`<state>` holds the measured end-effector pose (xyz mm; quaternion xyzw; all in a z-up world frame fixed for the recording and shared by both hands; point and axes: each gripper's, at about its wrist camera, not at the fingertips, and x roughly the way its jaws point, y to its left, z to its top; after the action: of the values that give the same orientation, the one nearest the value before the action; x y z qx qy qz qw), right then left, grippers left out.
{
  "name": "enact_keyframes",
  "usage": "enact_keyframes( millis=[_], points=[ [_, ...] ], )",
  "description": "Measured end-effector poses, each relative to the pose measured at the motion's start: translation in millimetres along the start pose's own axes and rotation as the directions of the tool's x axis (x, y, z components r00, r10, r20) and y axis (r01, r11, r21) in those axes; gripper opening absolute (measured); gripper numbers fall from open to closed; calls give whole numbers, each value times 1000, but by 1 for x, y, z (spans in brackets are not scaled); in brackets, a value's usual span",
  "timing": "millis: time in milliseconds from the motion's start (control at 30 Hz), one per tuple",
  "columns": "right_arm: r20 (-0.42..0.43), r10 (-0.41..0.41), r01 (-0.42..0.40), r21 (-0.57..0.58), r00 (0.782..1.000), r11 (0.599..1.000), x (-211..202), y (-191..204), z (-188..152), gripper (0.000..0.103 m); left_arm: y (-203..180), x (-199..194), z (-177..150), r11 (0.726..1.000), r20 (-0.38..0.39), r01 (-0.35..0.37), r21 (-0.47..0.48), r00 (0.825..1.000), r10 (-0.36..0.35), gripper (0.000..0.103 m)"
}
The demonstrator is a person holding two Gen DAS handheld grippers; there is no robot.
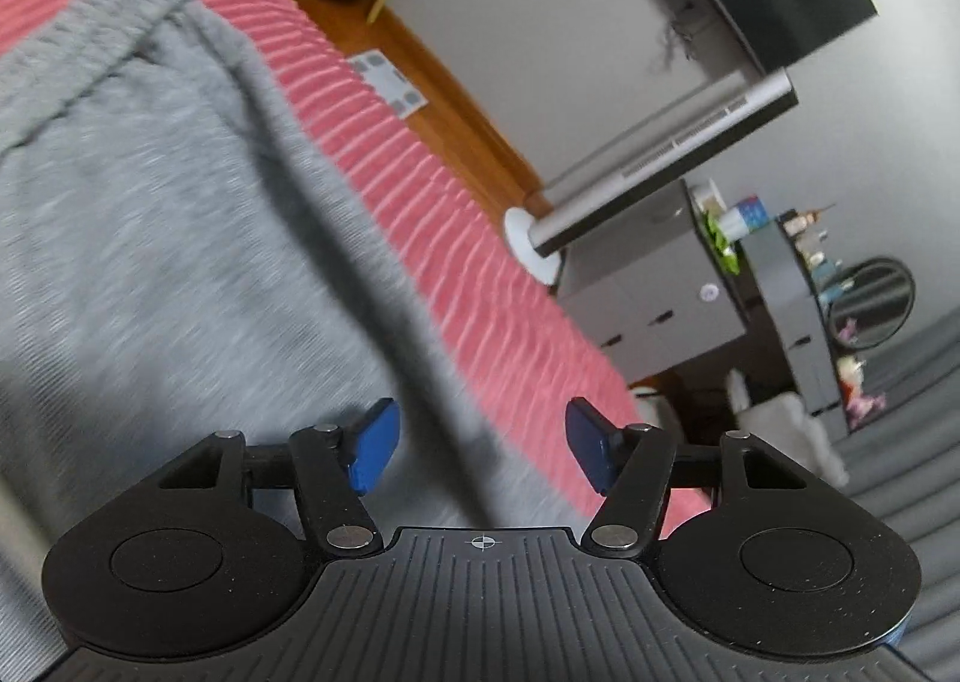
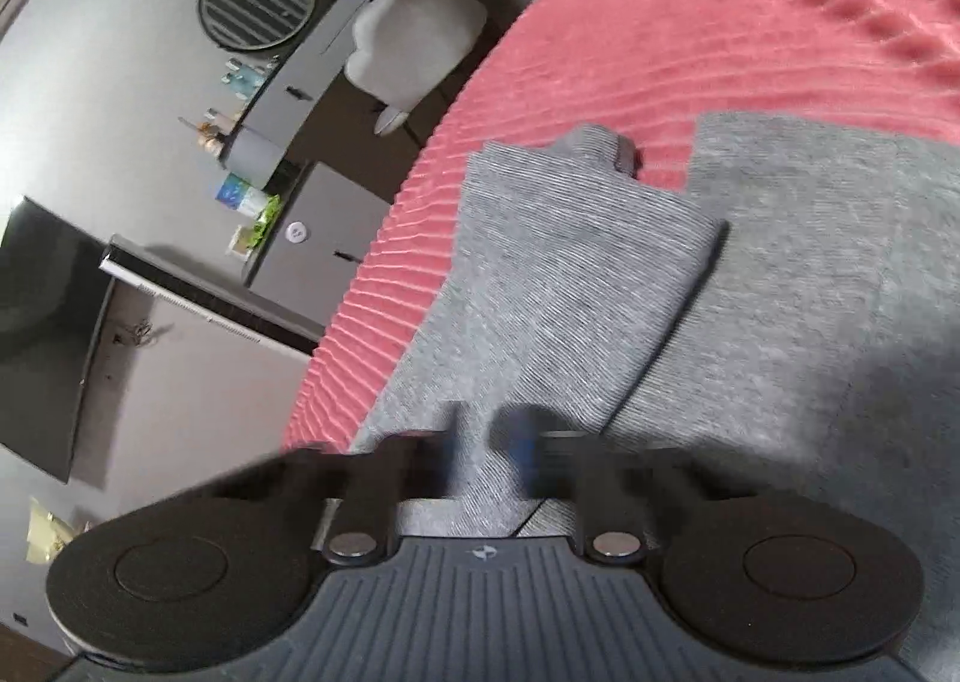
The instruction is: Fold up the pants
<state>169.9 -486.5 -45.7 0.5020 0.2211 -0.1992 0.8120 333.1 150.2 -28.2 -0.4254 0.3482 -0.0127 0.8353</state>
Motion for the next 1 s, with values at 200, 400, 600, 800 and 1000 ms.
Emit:
enact_keyframes(
  millis=[200, 400, 600, 800, 1000],
  points=[
    [-9, 9, -9, -18, 1000, 1000, -2, 4, -2, 8, -3, 49, 6, 988, -195, -152, 16, 969, 152, 8],
    [-33, -10, 10, 5, 999, 1000, 0, 16, 7, 0, -25, 0, 4, 996, -95, -54, 64, 994, 60, 7],
    [-83, -72, 77, 57, 994, 995, -15, 2, 6, 52, -49, -28, 0, 989, -64, -51, 142, 996, 60, 7],
    [-82, 22, -3, 232, 996, 973, 0, -22, -2, 50, -45, -36, -2, 992, -76, -68, 105, 994, 76, 7],
    [-110, -33, 56, 215, 993, 975, 21, -15, 8, 7, -46, -41, -2, 991, -74, -71, 110, 994, 79, 7]
  ],
)
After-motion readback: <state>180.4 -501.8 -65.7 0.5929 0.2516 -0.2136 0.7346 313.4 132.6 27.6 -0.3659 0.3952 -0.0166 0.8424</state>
